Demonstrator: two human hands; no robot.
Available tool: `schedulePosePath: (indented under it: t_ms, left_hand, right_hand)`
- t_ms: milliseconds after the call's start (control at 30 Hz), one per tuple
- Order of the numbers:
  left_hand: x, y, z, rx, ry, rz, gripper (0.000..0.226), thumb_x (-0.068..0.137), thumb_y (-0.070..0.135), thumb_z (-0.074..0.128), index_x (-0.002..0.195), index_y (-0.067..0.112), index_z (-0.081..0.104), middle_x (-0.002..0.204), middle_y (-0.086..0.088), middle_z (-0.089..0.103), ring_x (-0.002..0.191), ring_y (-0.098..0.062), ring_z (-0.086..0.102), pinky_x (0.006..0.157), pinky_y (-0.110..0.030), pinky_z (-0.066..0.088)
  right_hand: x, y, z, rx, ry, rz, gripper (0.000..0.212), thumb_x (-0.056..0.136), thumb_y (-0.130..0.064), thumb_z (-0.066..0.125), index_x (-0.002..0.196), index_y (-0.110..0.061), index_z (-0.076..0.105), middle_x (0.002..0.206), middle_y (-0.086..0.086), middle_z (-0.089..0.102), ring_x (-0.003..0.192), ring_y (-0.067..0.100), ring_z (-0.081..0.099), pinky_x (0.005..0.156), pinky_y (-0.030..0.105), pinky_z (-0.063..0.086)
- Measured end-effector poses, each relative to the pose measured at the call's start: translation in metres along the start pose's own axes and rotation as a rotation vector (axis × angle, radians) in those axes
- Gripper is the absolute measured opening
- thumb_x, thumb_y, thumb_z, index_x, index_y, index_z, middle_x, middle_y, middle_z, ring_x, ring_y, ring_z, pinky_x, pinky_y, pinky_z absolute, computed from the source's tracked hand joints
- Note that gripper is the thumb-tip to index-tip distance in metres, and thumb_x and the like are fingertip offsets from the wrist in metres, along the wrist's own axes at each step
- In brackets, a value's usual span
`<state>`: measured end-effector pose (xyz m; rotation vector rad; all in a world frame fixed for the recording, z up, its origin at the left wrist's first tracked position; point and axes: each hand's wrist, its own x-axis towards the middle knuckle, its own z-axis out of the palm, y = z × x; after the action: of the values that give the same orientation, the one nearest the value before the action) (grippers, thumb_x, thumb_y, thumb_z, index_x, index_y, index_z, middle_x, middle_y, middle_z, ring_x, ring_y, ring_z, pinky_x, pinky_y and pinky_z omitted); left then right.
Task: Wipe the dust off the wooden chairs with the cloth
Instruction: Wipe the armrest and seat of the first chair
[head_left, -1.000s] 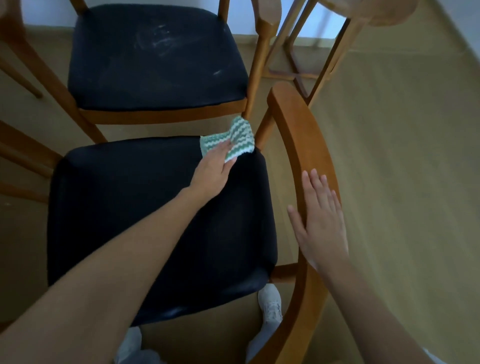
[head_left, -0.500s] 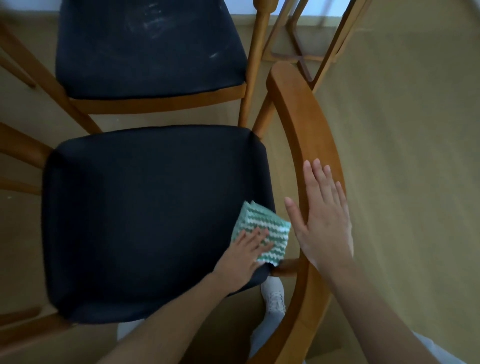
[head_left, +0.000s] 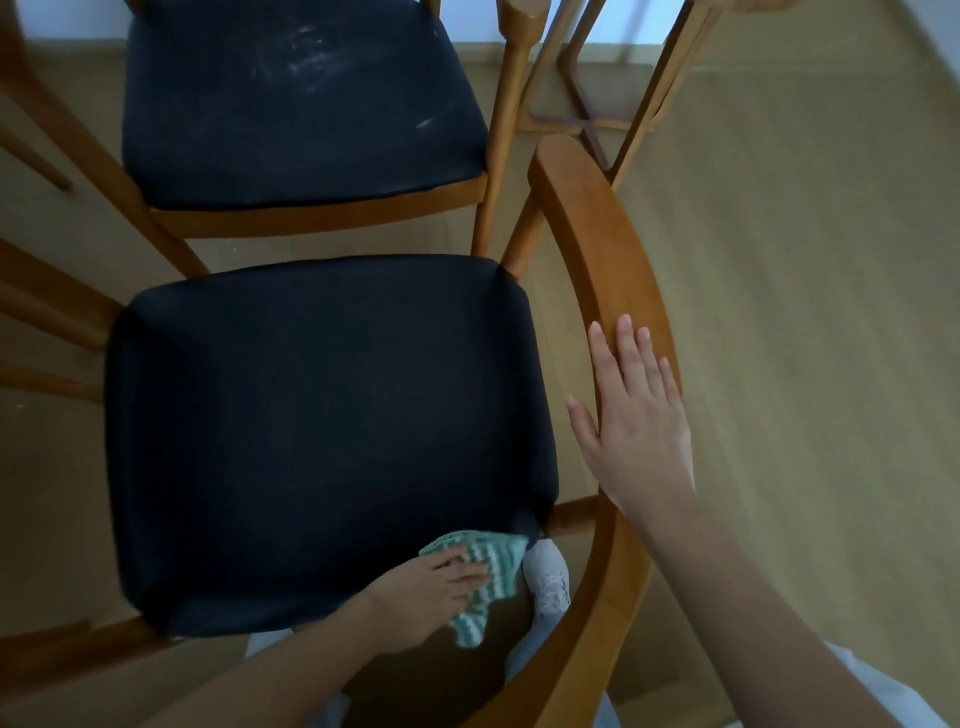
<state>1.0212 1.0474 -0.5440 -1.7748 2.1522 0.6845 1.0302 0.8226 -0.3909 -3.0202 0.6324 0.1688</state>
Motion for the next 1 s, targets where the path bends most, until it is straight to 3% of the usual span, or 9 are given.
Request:
schedulePosePath:
  t_ms: [133, 233, 300, 400, 500, 633, 700, 833, 1000]
  left_hand:
    - [-0.024, 0.001, -0.004, -0.047, -0.133, -0.007, 0.046, 0.099, 0.018, 0.034, 0.142, 0.002, 0.031, 0.153, -0.014, 0.024, 0.144, -0.026, 0.014, 0.117, -0.042, -0.003]
    - [-0.047, 0.003, -0.010, -0.158, -0.281, -0.087, 0.027, 0.097, 0.021, 0.042, 0.112, 0.005, 0.057, 0.116, -0.014, 0.061, 0.108, -0.030, 0.054, 0.103, -0.043, 0.033]
    - [-0.066, 0.000, -0.010, -0.235, -0.420, -0.216, 0.027, 0.098, 0.021, 0.041, 0.109, 0.005, 0.059, 0.110, -0.011, 0.063, 0.099, -0.028, 0.056, 0.092, -0.033, 0.039]
    - [-0.094, -0.005, -0.025, -0.466, -0.473, -0.405, 0.034, 0.099, 0.019, 0.037, 0.125, 0.001, 0.050, 0.127, -0.015, 0.055, 0.116, -0.030, 0.052, 0.090, -0.026, 0.039]
    - [-0.117, -0.016, -0.054, -0.666, -0.361, -0.535, 0.032, 0.101, 0.024, 0.037, 0.125, 0.008, 0.051, 0.125, -0.010, 0.055, 0.115, -0.025, 0.053, 0.094, -0.037, 0.041]
    - [-0.132, -0.030, -0.092, -0.944, 0.040, -0.656, 0.038, 0.102, 0.037, 0.029, 0.111, 0.011, 0.055, 0.100, -0.003, 0.058, 0.087, -0.017, 0.053, 0.072, -0.028, 0.037]
    - [-0.133, -0.032, -0.121, -1.031, 0.190, -0.675, 0.035, 0.102, 0.039, 0.031, 0.104, 0.012, 0.055, 0.094, -0.001, 0.059, 0.082, -0.016, 0.054, 0.071, -0.030, 0.040]
    - [-0.128, -0.032, -0.184, -1.005, 0.339, -0.681, 0.036, 0.101, 0.040, 0.033, 0.106, 0.014, 0.057, 0.093, -0.002, 0.063, 0.083, -0.017, 0.059, 0.078, -0.033, 0.045]
    - [-0.112, -0.019, -0.263, -0.940, 0.442, -0.724, 0.029, 0.100, 0.037, 0.037, 0.105, 0.017, 0.058, 0.086, 0.006, 0.060, 0.075, -0.009, 0.055, 0.071, -0.027, 0.044]
  right_hand:
    - [-0.016, -0.016, -0.008, -0.037, -0.086, 0.012, 0.064, 0.099, -0.045, 0.024, 0.150, -0.022, -0.009, 0.158, 0.008, -0.012, 0.144, 0.023, -0.012, 0.112, 0.035, -0.009]
    - [-0.034, -0.028, -0.014, -0.023, -0.166, 0.011, 0.064, 0.100, -0.045, 0.023, 0.145, -0.024, -0.018, 0.157, 0.006, -0.016, 0.139, 0.021, -0.022, 0.110, 0.034, -0.013]
    - [-0.046, -0.036, -0.018, 0.004, -0.179, 0.008, 0.063, 0.100, -0.046, 0.023, 0.139, -0.026, -0.023, 0.158, 0.004, -0.014, 0.136, 0.018, -0.024, 0.109, 0.033, -0.014]
    - [-0.062, -0.047, -0.026, 0.027, -0.217, 0.000, 0.063, 0.100, -0.046, 0.022, 0.138, -0.027, -0.024, 0.158, 0.002, -0.013, 0.132, 0.014, -0.025, 0.108, 0.031, -0.014]
    - [-0.076, -0.054, -0.038, 0.057, -0.242, -0.011, 0.064, 0.101, -0.045, 0.024, 0.147, -0.027, -0.015, 0.159, 0.002, -0.011, 0.134, 0.013, -0.024, 0.109, 0.030, -0.011]
    - [-0.082, -0.054, -0.057, 0.137, -0.260, -0.059, 0.065, 0.100, -0.042, 0.032, 0.151, -0.025, -0.005, 0.160, 0.001, -0.001, 0.146, 0.015, -0.004, 0.117, 0.031, 0.001]
    - [-0.080, -0.050, -0.069, 0.156, -0.291, -0.109, 0.065, 0.100, -0.041, 0.034, 0.151, -0.025, -0.002, 0.160, 0.000, 0.003, 0.146, 0.015, 0.001, 0.117, 0.031, 0.004]
    - [-0.062, -0.032, -0.096, 0.169, -0.392, -0.259, 0.070, 0.098, -0.042, 0.042, 0.152, -0.026, 0.000, 0.159, -0.003, 0.009, 0.146, 0.013, 0.006, 0.116, 0.029, 0.008]
    - [-0.028, 0.009, -0.132, 0.334, -0.464, -0.322, 0.084, 0.088, -0.040, 0.062, 0.152, -0.028, 0.008, 0.155, -0.006, 0.024, 0.140, 0.013, 0.027, 0.111, 0.030, 0.027]
